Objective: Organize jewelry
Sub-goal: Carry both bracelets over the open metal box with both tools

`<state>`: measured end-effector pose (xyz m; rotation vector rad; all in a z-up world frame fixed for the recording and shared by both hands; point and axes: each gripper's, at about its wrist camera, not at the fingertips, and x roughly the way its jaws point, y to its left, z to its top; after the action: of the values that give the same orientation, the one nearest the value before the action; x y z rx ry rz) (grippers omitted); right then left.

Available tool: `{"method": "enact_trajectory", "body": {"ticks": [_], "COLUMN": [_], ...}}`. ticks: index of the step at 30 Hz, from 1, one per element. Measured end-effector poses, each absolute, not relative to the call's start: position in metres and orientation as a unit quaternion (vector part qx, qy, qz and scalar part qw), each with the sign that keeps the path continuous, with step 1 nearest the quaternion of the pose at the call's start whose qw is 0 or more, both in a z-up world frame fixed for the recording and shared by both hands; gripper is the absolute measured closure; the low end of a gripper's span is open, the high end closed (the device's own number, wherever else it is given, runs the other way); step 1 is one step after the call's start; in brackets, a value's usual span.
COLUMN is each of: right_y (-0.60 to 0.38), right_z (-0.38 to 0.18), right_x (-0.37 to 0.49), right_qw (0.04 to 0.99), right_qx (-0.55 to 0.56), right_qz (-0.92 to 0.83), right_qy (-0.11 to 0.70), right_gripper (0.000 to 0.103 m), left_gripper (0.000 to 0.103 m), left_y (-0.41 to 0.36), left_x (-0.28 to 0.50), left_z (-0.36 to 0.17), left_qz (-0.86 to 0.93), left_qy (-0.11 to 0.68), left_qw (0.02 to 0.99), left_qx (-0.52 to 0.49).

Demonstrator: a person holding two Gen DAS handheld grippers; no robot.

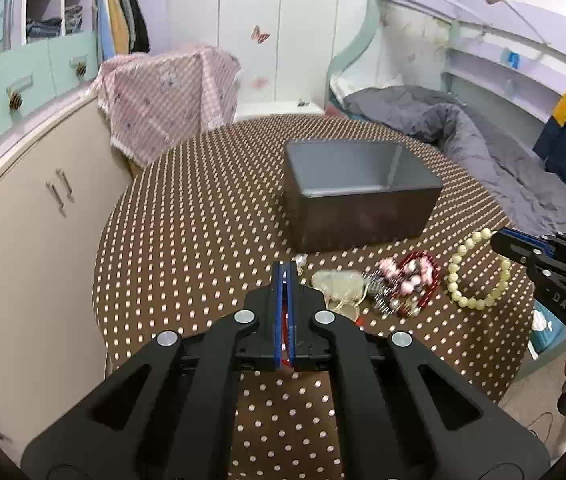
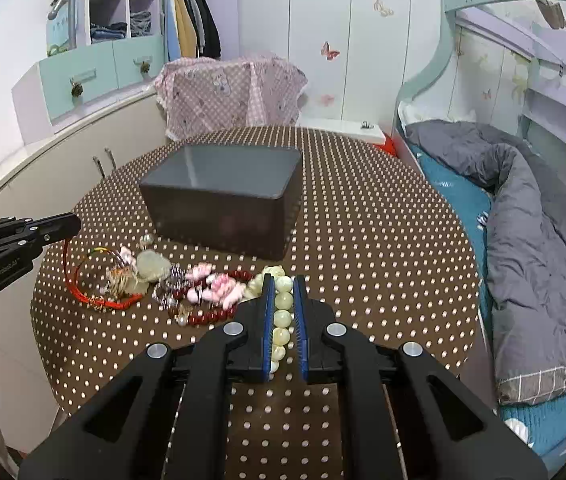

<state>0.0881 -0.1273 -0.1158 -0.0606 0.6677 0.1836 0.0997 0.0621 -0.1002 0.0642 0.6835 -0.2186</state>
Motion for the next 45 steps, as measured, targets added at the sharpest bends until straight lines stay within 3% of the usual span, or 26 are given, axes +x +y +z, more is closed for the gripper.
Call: {"method": "enact_trajectory", "body": {"ticks": [10, 45], "right_y": [-0.13, -0.122], "right_z": [-0.111, -0.033], "right_x": [0.092, 0.142], "right_qw": [0.942, 0.969], "right_qx": [-0.027, -0.055], "right_qz": [0.086, 0.11], "right_qy": [0.323, 0.216], "right_gripper": [0.095, 0.095], "left_gripper": [0.101, 0.101], "left_y": [0.069, 0.039], "left_x": [0.097, 0.145], "left_z": [-0.108, 0.007], "left_qz": [-0.096, -0.126], "left_qy": [0.342, 0.214], "left_qw": [0.934, 0.967], "left_qx": [0.025, 0.052]}}
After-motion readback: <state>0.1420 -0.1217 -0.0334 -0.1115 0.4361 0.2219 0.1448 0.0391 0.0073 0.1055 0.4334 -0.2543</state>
